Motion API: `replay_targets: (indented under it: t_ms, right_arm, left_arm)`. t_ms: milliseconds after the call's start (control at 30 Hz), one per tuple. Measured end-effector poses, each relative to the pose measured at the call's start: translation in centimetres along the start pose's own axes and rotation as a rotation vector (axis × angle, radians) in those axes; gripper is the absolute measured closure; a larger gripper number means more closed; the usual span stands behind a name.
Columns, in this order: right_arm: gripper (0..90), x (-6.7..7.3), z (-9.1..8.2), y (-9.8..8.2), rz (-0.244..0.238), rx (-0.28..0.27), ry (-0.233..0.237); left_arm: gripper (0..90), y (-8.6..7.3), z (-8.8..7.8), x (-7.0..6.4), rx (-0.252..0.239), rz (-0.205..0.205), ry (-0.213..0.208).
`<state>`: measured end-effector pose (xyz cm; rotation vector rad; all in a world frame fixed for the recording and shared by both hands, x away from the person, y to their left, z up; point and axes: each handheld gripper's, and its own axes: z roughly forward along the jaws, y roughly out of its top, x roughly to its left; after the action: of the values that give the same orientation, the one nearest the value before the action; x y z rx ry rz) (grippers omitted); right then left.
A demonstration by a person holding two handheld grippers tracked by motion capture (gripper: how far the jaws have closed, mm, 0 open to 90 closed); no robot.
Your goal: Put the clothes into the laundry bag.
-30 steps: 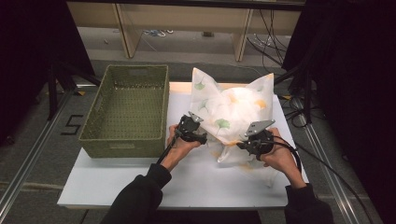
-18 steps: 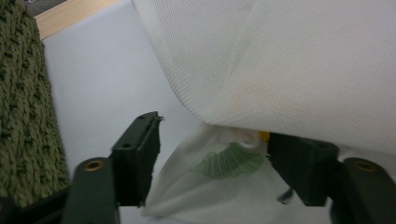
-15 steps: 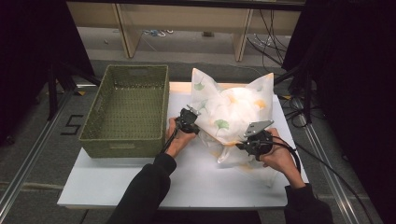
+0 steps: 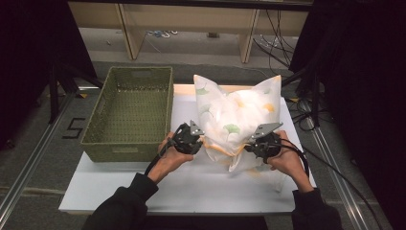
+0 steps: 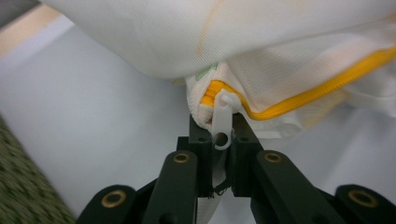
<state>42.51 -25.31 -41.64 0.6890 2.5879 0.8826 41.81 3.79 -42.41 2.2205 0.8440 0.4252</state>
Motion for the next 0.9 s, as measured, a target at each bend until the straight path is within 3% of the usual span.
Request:
replay_targets:
  t_ms: [167,300,367,400,467,533,600,667,700,767,833,900]
  right_arm:
    - [89.7,-0.5,0.2,0.0,0.001,-0.021,-0.017]
    - [89.7,-0.8,0.2,0.0,0.011,-0.032,-0.026]
    - [89.7,-0.7,0.0,0.0,0.021,-0.026,-0.028]
    - [89.7,-0.6,-0.1,0.0,0.025,-0.022,-0.026]
    - [89.7,-0.4,-0.2,0.1,0.018,-0.017,-0.025]
    - [89.6,-0.2,-0.3,0.2,0.002,-0.025,-0.026]
    - [89.7,0.0,-0.5,0.3,-0.005,-0.024,-0.027]
    - [89.6,0.0,-0.7,0.3,-0.016,-0.023,-0.026]
    - [89.6,-0.1,-0.8,0.3,-0.016,-0.029,-0.027]
    - [89.6,-0.1,-0.9,0.4,-0.006,-0.029,-0.026]
    - [89.6,0.0,-0.9,0.4,-0.004,-0.028,-0.034]
    - [89.7,0.0,-1.0,0.4,-0.005,-0.036,-0.032]
  left_arm:
    - [82.1,-3.0,-2.1,-1.0,0.01,-0.026,-0.081]
    - [82.4,-6.0,-3.2,-2.2,0.011,-0.075,-0.142]
    - [85.4,-7.0,-3.6,-2.7,-0.004,-0.089,-0.196]
    - [85.3,-7.3,-3.8,-2.8,-0.016,-0.074,-0.188]
    - [82.3,-7.4,-3.8,-2.8,-0.003,-0.052,-0.134]
    - [78.5,-7.1,-3.9,-2.4,-0.01,-0.07,-0.083]
    - [72.4,-6.8,-4.4,-2.2,-0.034,-0.092,-0.07]
    - [59.4,-6.2,-5.3,-2.5,-0.048,-0.066,-0.027]
    - [55.1,-5.8,-5.7,-2.7,-0.057,-0.034,0.003]
    - [51.1,-4.9,-6.3,-3.6,-0.107,-0.015,0.034]
    - [47.7,-3.9,-6.3,-4.5,-0.123,0.003,-0.004]
    - [45.4,-3.1,-5.3,-5.8,-0.117,-0.009,-0.086]
